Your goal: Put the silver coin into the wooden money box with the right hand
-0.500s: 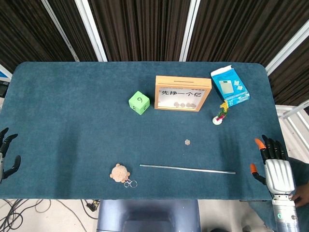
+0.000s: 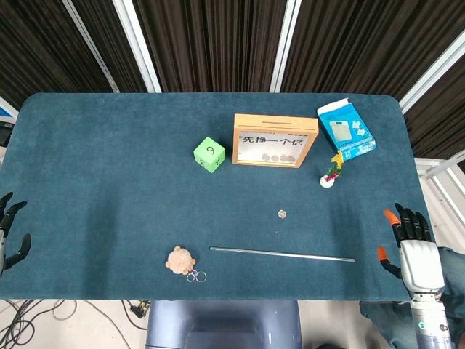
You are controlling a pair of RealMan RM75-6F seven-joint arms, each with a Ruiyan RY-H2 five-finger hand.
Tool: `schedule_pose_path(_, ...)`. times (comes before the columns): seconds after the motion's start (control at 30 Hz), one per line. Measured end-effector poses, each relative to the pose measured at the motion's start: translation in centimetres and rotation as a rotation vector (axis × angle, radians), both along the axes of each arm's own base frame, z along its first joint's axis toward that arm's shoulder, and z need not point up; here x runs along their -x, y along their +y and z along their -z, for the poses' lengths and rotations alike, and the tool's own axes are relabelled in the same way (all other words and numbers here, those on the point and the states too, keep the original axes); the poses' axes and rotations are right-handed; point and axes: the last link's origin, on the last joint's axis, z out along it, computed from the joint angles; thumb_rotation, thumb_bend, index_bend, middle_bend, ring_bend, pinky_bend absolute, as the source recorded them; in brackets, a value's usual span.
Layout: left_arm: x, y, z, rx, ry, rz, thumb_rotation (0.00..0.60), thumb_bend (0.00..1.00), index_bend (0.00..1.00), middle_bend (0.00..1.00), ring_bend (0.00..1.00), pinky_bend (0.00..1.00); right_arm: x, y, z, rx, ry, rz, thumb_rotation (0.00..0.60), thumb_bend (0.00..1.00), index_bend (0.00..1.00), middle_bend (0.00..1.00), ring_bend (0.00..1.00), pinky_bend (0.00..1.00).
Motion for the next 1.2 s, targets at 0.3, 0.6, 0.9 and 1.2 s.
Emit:
schedule_pose_path(0.3,0.0,0.0,0.0,0.0,-0.018,-0.007,0.6,0.44,0.18,0.01,0.0,0.09,-0.1,0.1,0.1,-0.017,-0.059,0.006,0.6,0.45,0.21,0.03,0.0,0.0)
schedule_pose_path(0.6,0.0,0.0,0.0,0.007,-0.024,-0.016,0.6,0.44,0.18,0.01,0.0,0.09,-0.7,-1.7,0.8,-0.107,-0.109,-0.012,0.6,0.45,0.24,0.03,0.0,0.0)
schedule_pose_path(0.9,0.0,0.0,0.0,0.01,-0.027,-0.023,0.6,0.44,0.18,0.01,0.0,0.09,-2.6,-5.7,2.6,-0.179,-0.082,-0.052,0.6,0.45,0.26,0.04,0.0,0.0)
schedule_pose_path(1.2,0.1,0.0,-0.1,0.016,-0.034,-0.027,0.6,0.44,0.18,0.01,0.0,0.09,-5.3,-9.1,7.0,-0.249,-0.071,-0.055,0.6,0.45,0.26,0.11,0.08,0.06)
